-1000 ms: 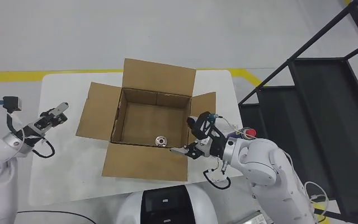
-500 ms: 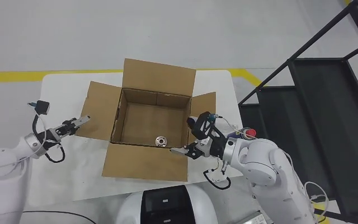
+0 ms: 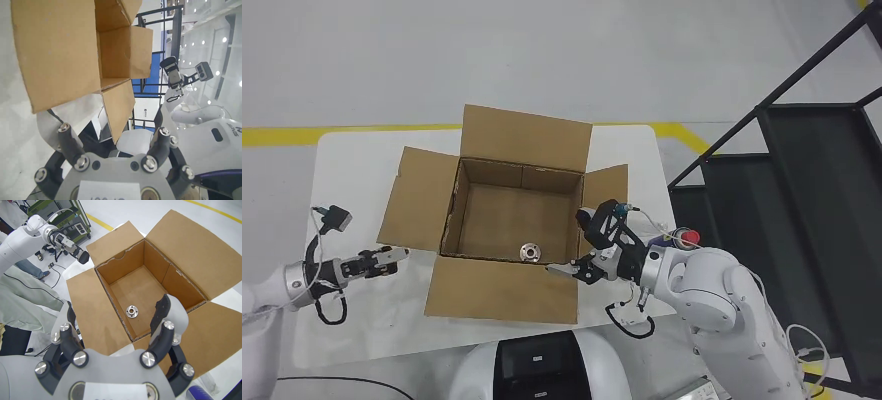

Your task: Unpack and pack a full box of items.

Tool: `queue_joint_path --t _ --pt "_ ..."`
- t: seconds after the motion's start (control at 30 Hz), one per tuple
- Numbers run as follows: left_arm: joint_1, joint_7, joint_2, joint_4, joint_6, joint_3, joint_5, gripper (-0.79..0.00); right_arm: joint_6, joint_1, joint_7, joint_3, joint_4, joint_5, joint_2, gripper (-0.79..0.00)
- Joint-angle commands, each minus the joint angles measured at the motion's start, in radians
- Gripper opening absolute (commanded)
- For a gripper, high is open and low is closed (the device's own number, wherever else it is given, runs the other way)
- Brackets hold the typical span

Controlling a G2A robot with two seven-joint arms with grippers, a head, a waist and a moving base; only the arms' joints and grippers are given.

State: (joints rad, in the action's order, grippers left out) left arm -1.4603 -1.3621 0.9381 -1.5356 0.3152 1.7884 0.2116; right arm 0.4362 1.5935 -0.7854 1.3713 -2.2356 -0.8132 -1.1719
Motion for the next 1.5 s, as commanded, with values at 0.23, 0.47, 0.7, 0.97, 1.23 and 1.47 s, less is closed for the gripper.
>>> queue_joint_path --t 0.23,0.47,0.7,0.97,1.23,1.47 --pt "0.024 0.186 -0.007 -0.016 0.010 0.013 -0.113 0.000 0.000 0.000 0.000 0.000 0.000 0.000 0.000 0.000" --pt "0.045 0.273 -0.008 -0.051 0.038 -0.029 -0.193 0.000 0.000 0.000 0.000 0.000 0.000 0.000 0.000 0.000" --pt "0.064 0.195 -0.018 -0.067 0.052 -0.066 -0.239 0.000 0.000 0.000 0.000 0.000 0.000 0.000 0.000 0.000" --pt "0.040 0.056 -0.031 -0.076 0.056 -0.086 -0.195 0.000 0.000 0.000 0.000 0.000 0.000 0.000 0.000 0.000" --pt "0.033 0.016 -0.044 -0.053 0.056 -0.055 -0.106 0.000 0.000 0.000 0.000 0.000 0.000 0.000 0.000 0.000" --pt "0.015 0.243 -0.043 -0.004 0.107 0.045 -0.015 0.000 0.000 0.000 0.000 0.000 0.000 0.000 0.000 0.000"
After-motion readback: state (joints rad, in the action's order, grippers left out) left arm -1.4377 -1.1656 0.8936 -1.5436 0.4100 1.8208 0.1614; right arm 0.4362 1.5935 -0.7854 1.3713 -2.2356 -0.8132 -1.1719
